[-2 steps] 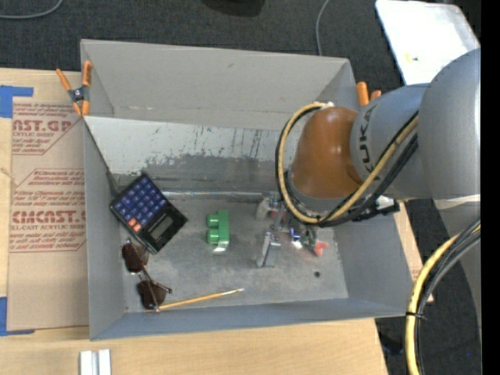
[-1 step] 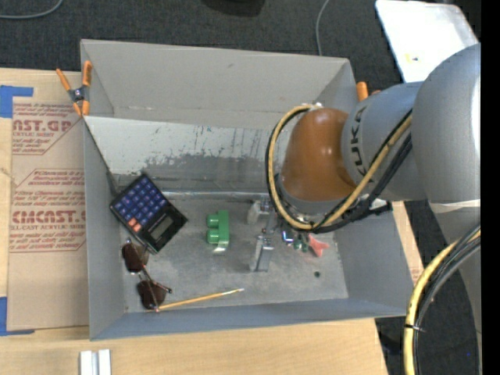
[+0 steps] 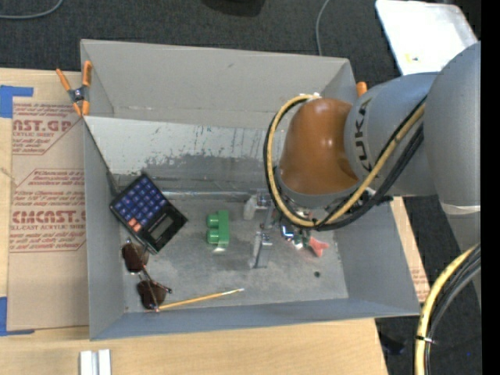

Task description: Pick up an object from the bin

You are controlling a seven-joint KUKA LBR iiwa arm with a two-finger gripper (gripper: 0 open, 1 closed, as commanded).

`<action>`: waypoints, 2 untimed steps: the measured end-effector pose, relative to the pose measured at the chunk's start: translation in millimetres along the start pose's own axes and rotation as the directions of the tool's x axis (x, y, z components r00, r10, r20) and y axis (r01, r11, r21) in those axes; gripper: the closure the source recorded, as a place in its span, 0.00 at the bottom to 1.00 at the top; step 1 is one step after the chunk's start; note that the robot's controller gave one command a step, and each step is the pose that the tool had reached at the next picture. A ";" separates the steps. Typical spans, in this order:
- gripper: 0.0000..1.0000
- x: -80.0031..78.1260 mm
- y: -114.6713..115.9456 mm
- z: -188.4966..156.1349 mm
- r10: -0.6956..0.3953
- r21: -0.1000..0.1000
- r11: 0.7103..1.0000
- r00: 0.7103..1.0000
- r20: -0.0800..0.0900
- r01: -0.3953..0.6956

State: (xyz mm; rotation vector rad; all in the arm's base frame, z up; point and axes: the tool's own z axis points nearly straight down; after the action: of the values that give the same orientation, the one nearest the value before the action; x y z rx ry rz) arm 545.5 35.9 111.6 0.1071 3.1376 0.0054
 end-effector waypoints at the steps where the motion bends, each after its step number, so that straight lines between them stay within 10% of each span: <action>1: 0.00 2.5 47.8 23.9 0.049 0.003 0.999 0.999 -0.002 -0.049; 2: 1.00 6.2 115.0 31.3 -0.017 0.003 1.000 1.000 0.000 0.017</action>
Offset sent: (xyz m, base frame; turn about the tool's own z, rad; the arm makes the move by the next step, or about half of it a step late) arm 0.0065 0.0403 -0.0197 -0.2627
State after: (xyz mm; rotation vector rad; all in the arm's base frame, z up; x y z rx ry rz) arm 547.2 151.1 80.7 0.0798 3.1388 0.0003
